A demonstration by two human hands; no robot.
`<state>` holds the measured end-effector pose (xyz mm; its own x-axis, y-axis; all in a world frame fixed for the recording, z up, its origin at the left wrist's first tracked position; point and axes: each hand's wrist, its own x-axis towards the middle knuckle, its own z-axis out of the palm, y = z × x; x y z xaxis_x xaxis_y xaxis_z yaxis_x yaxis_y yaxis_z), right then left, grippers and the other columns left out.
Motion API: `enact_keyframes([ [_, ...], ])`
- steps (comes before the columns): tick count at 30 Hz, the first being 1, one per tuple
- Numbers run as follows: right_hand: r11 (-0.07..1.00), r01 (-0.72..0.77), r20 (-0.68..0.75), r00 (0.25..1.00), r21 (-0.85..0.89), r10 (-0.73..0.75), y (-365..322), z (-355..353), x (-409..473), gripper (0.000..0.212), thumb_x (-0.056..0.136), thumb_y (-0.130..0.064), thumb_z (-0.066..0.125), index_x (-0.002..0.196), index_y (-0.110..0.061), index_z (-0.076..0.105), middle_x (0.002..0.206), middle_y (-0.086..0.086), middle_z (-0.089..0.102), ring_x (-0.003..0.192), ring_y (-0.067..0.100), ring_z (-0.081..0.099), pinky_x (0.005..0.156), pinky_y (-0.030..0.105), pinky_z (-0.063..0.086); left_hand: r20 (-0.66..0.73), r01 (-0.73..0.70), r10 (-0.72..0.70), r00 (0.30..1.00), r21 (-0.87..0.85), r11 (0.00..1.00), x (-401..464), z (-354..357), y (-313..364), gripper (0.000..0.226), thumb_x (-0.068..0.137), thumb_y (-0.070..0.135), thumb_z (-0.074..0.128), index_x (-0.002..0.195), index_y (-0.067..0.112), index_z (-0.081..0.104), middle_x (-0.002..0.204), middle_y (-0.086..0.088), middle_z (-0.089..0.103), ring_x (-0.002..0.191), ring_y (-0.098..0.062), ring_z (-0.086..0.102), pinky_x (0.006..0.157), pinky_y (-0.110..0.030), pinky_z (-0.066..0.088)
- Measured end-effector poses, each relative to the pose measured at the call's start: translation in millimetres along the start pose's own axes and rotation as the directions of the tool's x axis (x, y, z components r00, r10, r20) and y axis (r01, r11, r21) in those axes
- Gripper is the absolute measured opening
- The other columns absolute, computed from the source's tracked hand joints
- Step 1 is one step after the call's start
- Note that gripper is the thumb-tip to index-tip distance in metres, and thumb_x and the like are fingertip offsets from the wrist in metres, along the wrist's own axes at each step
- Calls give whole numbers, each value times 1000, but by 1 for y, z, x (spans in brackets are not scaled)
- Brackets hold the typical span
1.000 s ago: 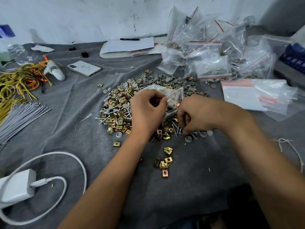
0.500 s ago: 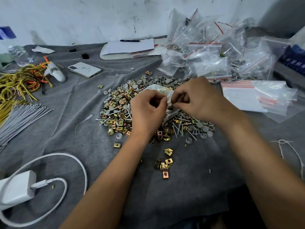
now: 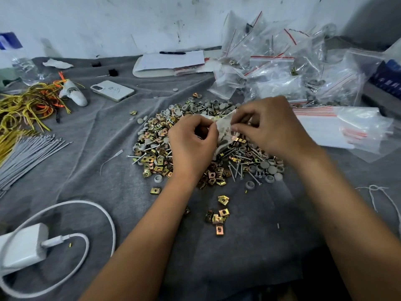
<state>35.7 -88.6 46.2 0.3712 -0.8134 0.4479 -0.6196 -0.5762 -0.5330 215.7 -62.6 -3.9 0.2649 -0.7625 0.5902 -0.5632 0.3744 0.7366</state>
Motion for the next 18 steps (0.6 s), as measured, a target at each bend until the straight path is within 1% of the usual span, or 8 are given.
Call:
enact_keyframes([
  [1,1000,-12,54,998,1,12,2,-7,0,10,82,-20,86,86,-26,80,73,-19,70,71,-7,68,66,12,53,6,-1,1,1000,2,1000,0,0,0,12,88,13,76,76,10,74,72,1,68,69,-18,64,68,-44,55],
  [3,997,-76,283,956,-21,79,3,-23,0,14,80,-21,87,83,-30,78,71,-16,73,66,-3,70,64,22,56,11,-4,4,1000,3,1000,-1,0,1,12,88,12,75,76,9,73,72,1,68,69,-17,63,68,-43,55],
  [5,989,-126,554,819,-79,149,0,-33,-2,16,79,-22,88,84,-33,77,74,-15,75,63,6,72,60,27,55,17,-3,3,1000,5,1000,-1,1,1,12,88,11,74,76,9,73,72,1,68,70,-17,64,69,-44,55],
  [7,981,-134,697,690,-138,193,-4,-31,-7,19,77,-23,90,87,-33,77,73,-9,76,62,12,73,60,34,59,28,3,-3,1000,8,1000,-1,1,1,12,88,11,74,76,9,73,72,1,68,71,-18,64,70,-44,56],
  [9,974,-128,742,632,-185,224,-10,-23,-11,22,73,-24,92,88,-30,77,70,-7,75,61,13,72,64,39,63,34,7,-8,999,11,1000,-1,2,0,12,88,11,74,76,10,73,72,2,68,71,-17,64,70,-44,56],
  [12,960,-12,731,646,-278,220,-17,-9,-16,23,69,-28,94,84,-29,77,59,-17,66,55,-3,62,55,17,51,37,9,-9,999,9,1000,-2,2,0,12,88,11,73,76,11,73,72,2,68,71,-18,64,69,-44,55],
  [14,950,11,720,654,-313,230,-18,-3,-17,20,70,-27,93,81,-27,77,58,-17,63,55,-5,58,49,11,41,40,13,-13,999,7,1000,-2,3,0,12,88,11,74,76,11,73,72,2,68,71,-18,64,69,-44,55],
  [18,943,-8,687,683,-333,248,-14,-3,-18,15,75,-22,90,75,-22,75,65,-8,68,64,10,67,60,28,54,46,13,-13,999,7,1000,-2,3,0,12,88,12,74,76,11,74,72,1,68,69,-17,64,68,-43,56],
])
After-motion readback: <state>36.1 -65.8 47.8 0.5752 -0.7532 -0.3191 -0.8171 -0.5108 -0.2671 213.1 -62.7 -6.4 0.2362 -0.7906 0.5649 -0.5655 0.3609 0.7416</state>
